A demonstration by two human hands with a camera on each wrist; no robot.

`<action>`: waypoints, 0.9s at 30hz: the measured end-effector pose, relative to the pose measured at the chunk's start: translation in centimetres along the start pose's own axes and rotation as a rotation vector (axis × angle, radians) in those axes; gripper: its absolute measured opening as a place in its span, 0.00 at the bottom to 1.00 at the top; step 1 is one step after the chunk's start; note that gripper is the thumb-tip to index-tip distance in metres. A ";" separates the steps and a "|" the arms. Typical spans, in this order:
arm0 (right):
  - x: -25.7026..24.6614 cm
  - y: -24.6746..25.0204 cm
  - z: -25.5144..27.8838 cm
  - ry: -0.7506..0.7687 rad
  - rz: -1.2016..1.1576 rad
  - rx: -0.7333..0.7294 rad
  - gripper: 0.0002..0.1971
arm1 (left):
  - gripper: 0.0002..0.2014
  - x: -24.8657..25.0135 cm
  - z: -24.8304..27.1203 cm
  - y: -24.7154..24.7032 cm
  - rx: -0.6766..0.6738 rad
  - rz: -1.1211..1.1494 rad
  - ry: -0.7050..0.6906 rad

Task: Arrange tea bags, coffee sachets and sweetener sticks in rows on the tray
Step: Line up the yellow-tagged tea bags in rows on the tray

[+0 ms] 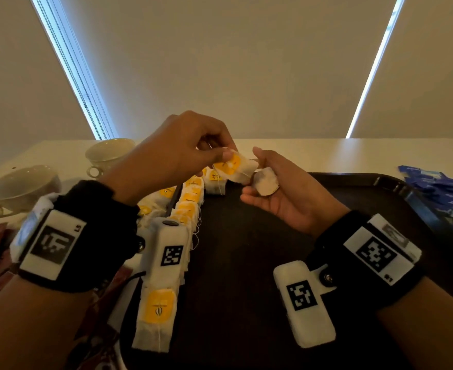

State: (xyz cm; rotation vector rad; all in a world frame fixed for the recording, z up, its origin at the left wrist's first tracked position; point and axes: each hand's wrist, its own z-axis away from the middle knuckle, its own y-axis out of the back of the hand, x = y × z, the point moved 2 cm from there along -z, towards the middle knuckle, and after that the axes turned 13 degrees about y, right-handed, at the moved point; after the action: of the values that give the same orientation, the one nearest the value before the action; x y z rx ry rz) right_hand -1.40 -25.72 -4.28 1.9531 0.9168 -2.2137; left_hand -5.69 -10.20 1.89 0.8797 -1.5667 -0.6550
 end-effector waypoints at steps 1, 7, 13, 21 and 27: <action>-0.1 0.1 0.0 0.059 0.081 0.026 0.15 | 0.03 0.0 0.1 0.1 0.001 -0.016 -0.003; -1.0 -0.2 0.6 0.391 0.419 -0.078 0.13 | 0.13 0.3 0.6 0.6 -0.034 0.069 0.028; -1.2 -1.0 1.0 0.460 0.541 -0.204 0.10 | 0.11 0.7 0.9 0.8 -0.043 0.059 0.017; -2.2 -1.3 0.1 0.305 0.842 -0.096 0.04 | 0.09 -0.6 1.5 4.3 0.094 0.089 0.012; -1.1 -2.5 -2.8 -0.002 0.964 -0.076 0.02 | 0.08 -2.5 2.5 7.9 0.186 0.072 0.064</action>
State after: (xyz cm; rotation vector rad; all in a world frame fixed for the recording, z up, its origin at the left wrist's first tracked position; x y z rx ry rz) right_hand 0.27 -22.80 -2.35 1.7768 -0.0107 -1.5651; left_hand -9.42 -3.82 6.46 0.9669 -1.6120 -0.4307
